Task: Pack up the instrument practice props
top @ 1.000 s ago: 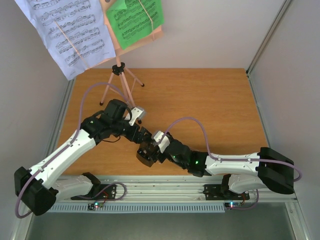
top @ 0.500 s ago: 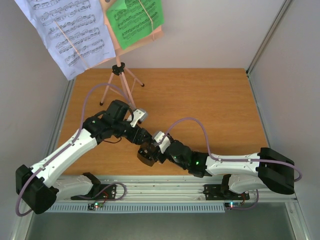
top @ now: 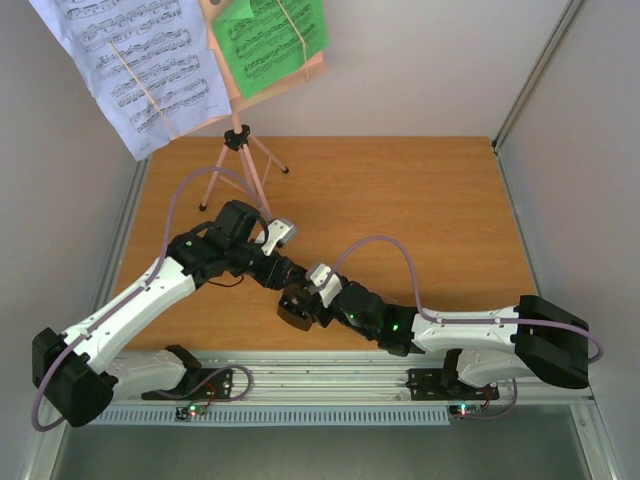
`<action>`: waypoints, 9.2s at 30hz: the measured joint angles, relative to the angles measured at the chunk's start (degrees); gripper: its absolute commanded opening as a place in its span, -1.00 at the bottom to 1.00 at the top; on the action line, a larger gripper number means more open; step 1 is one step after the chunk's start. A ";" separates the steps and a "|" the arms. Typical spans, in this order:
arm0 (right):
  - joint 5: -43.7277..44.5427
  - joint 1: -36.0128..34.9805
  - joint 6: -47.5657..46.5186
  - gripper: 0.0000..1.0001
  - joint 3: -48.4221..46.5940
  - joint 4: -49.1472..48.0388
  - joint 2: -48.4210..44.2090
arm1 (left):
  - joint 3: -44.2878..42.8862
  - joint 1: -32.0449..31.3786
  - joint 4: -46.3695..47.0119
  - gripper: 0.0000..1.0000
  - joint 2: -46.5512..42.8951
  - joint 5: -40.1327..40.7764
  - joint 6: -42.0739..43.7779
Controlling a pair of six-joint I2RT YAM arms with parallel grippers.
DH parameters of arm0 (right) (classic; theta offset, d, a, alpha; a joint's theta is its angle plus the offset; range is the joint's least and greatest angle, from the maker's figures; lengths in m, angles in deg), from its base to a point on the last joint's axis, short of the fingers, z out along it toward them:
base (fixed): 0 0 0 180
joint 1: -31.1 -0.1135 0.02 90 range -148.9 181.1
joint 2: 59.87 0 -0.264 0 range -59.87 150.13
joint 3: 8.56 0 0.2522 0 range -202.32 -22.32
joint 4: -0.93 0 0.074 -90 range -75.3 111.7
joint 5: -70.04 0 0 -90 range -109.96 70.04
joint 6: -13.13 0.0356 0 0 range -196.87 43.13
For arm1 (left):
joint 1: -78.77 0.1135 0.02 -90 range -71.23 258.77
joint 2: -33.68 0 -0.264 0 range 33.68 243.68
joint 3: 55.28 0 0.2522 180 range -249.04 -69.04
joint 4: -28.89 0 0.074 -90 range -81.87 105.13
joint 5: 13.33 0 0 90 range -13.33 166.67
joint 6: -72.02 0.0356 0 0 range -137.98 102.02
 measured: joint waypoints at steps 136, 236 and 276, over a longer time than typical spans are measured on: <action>15.37 10.36 12.55 0.97 4.00 36.68 -30.01 | 38.93 -10.60 42.36 0.19 -21.94 17.49 -1.16; -16.37 5.84 24.15 0.46 6.45 8.31 -0.81 | 50.38 -9.53 50.38 0.31 -19.74 13.99 -17.75; -9.16 13.99 17.62 0.39 2.10 13.75 1.42 | 47.08 -9.86 54.88 0.60 -15.80 19.19 -18.36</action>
